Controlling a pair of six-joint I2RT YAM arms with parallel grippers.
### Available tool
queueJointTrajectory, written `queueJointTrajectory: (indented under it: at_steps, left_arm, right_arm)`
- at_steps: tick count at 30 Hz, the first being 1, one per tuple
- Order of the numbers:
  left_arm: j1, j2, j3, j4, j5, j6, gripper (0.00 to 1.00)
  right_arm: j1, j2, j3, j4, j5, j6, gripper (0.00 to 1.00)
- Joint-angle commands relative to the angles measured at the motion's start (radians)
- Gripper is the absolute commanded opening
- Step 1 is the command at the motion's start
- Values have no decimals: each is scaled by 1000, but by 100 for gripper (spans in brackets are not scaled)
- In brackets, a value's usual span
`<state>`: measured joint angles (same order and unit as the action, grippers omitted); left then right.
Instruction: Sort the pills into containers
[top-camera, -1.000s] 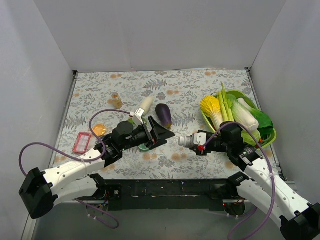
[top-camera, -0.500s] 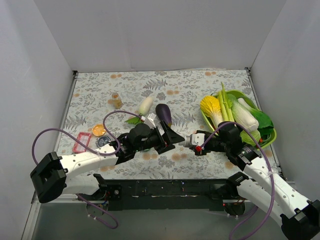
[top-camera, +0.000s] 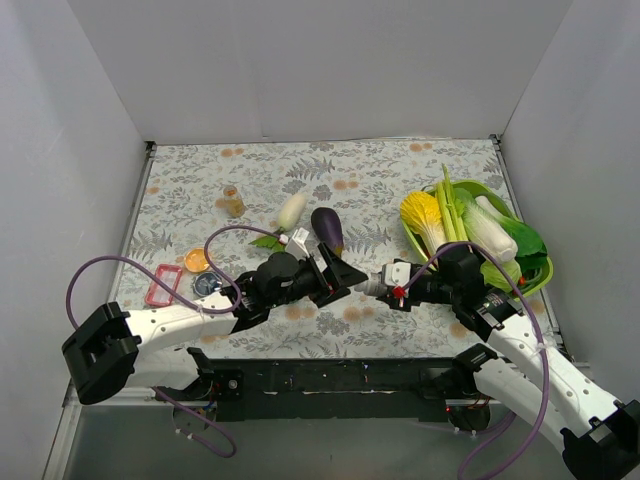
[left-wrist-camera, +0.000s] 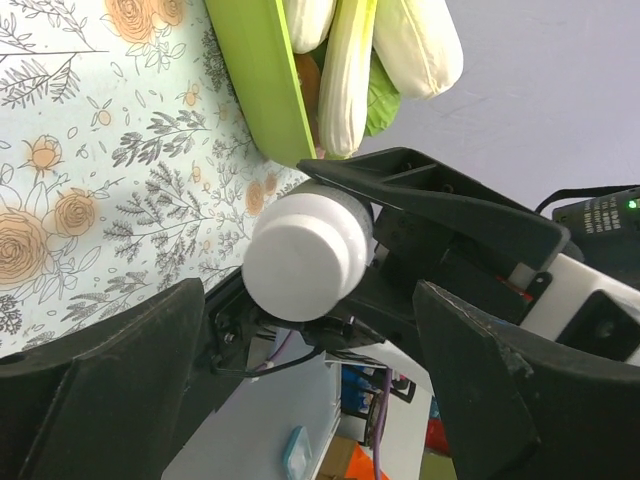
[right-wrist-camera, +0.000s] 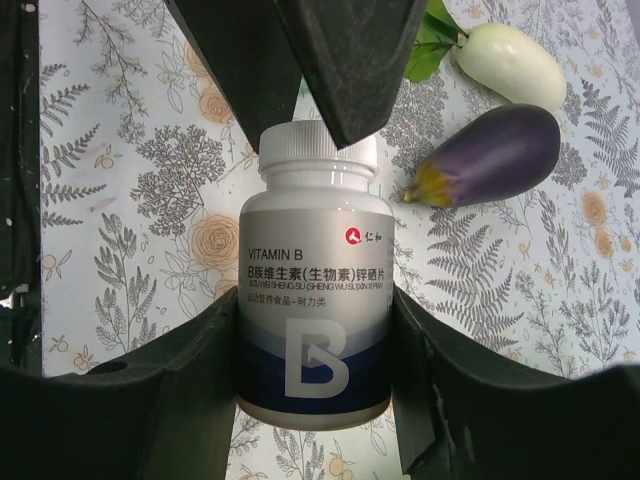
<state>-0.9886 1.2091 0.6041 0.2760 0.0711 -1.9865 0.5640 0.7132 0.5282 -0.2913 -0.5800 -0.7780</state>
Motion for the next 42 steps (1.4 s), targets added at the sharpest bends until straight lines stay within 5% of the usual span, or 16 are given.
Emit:
queueJointTrajectory:
  at_steps: [1,18,25,30,36,40,42]
  left_arm:
    - [-2,-37,-36,68,-5,9,85]
    - [2,-34,-33,147,64,6,62]
    - [4,-29,-69,245,127,69,33]
    - [5,-55,-66,258,257,312,18]
    - [5,-86,46,-13,453,725,14]
    - [5,-141,85,-185,438,954,20]
    - [7,-166,102,-216,397,966,33]
  right_arm:
    - [-4,-12,61,76,-63,86,1]
    - [-13,-12,69,92,-109,141,1]
    - [-26,-14,58,116,-159,210,1]
    - [-49,-12,43,145,-248,336,1]
    - [-76,-6,-45,315,-446,627,1]
    - [-95,-6,-169,601,-549,1034,1]
    - [-105,-9,-218,698,-561,1100,1]
